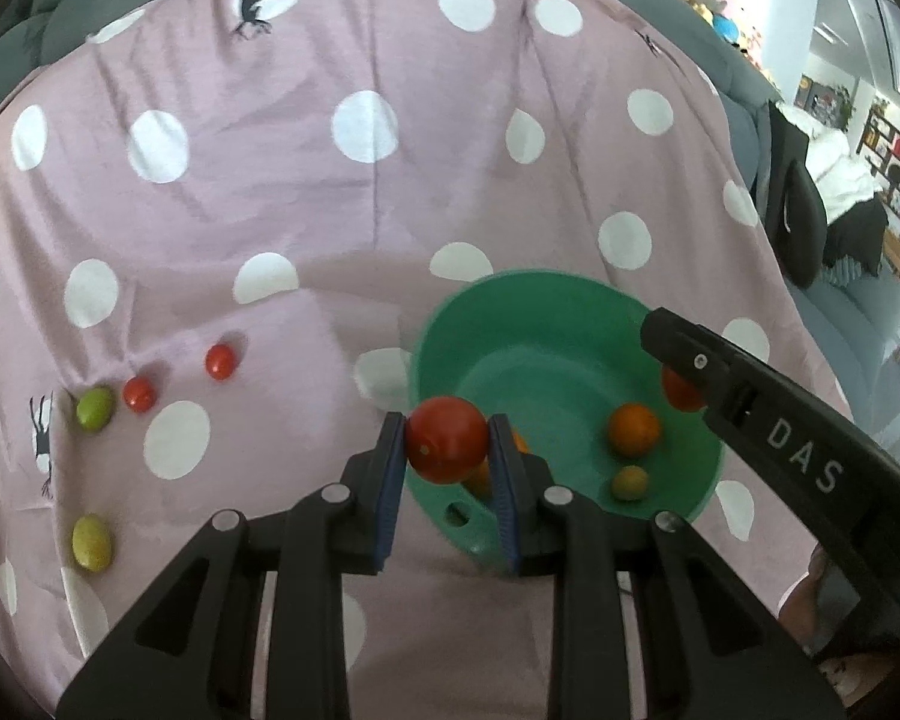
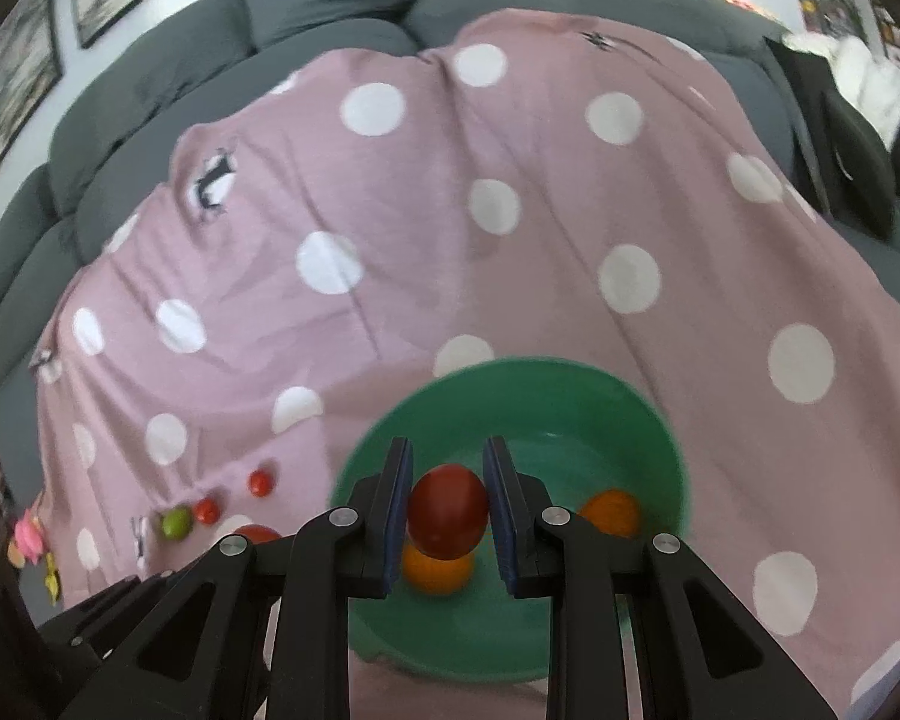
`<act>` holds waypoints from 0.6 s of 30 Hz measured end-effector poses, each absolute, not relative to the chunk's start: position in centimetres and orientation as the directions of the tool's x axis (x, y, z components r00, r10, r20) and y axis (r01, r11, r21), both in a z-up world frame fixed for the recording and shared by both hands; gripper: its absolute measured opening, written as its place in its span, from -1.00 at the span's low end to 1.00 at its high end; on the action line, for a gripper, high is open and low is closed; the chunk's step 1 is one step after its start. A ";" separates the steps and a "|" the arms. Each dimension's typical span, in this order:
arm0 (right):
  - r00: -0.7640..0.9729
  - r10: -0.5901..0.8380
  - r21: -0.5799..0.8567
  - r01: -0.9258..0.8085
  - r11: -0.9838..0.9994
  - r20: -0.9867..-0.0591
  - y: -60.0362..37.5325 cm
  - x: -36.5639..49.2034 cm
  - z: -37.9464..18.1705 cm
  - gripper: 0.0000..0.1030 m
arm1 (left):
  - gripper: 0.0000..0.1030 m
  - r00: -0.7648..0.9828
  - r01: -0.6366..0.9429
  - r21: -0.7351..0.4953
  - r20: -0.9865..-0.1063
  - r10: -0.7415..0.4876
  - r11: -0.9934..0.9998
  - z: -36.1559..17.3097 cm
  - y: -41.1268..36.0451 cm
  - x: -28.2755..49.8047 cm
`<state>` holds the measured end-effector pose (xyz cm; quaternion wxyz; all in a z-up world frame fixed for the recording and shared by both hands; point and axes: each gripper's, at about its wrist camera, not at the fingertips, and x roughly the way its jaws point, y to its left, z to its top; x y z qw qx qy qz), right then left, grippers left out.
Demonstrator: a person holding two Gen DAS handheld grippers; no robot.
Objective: Organize fruits
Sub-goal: 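Carry the tomato in the left tool over the green bowl while the right tool carries its tomato there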
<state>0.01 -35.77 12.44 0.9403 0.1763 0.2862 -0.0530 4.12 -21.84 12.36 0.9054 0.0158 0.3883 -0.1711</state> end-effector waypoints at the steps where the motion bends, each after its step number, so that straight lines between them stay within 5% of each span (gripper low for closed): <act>1: 0.825 -0.006 0.302 0.213 0.929 -0.564 -36.1 0.1 12.2 -0.49 | -0.48 0.635 0.330 -0.104 -0.712 -0.302 0.938 12.2 -22.2 4.3; 18: 0.757 -0.068 0.261 0.306 0.916 -0.650 -37.7 1.1 10.2 -0.49 | -0.48 0.570 0.372 -0.108 -0.757 -0.319 0.922 10.1 -24.6 5.7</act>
